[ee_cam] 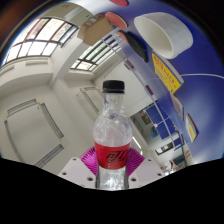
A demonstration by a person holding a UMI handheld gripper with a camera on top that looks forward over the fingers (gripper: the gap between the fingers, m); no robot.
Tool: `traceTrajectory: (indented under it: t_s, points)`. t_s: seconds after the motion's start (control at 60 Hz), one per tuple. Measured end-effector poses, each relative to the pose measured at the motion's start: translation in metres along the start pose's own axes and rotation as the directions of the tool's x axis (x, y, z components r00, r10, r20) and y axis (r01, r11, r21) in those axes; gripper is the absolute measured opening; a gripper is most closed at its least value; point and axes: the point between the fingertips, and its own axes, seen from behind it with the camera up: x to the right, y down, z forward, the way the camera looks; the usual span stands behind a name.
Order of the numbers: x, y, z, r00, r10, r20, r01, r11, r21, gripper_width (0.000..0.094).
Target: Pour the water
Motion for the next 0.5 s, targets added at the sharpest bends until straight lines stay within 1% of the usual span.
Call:
traceTrajectory:
  t_s: [0.05, 0.083, 0.133, 0.183, 0.2, 0.233, 0.333, 0.35, 0.367, 0.383, 0.433, 0.467, 0.483, 0.5]
  points:
    - [0.012, -0.036, -0.001, 0.998, 0.067, -0.003, -0.066, 0.996, 0.055, 0.0316]
    - [0.013, -0.047, -0.012, 0.996, 0.088, -0.005, -0.087, 0.993, 0.075, 0.0314]
    - [0.025, -0.068, -0.006, 0.994, 0.104, -0.02, -0.102, 0.99, 0.098, 0.0315]
    - [0.028, -0.076, -0.005, 0.993, 0.113, -0.019, -0.111, 0.989, 0.103, 0.0314]
    - [0.025, -0.07, -0.017, 0.993, 0.116, -0.02, -0.114, 0.988, 0.102, 0.0315]
    - [0.027, -0.074, -0.011, 0.993, 0.114, -0.031, -0.111, 0.989, 0.097, 0.0314]
    - [0.031, -0.065, -0.008, 0.991, 0.112, -0.067, -0.108, 0.992, 0.057, 0.0314]
    - [0.025, -0.048, -0.024, 0.992, 0.11, -0.07, -0.106, 0.993, 0.047, 0.0315]
    - [0.023, -0.056, -0.013, 0.993, 0.093, -0.075, -0.091, 0.995, 0.031, 0.0314]
    - [0.021, -0.051, -0.012, 0.994, 0.076, -0.08, -0.075, 0.997, 0.018, 0.0314]
    - [0.009, -0.04, -0.008, 0.995, -0.008, -0.095, 0.005, 1.0, -0.023, 0.0315]
    - [-0.005, -0.034, -0.004, 0.991, -0.095, -0.089, 0.091, 0.995, -0.05, 0.0315]
    - [-0.016, -0.02, -0.016, 0.988, -0.131, -0.079, 0.126, 0.99, -0.063, 0.0316]
    - [-0.025, -0.018, -0.013, 0.98, -0.184, -0.074, 0.179, 0.981, -0.077, 0.0315]
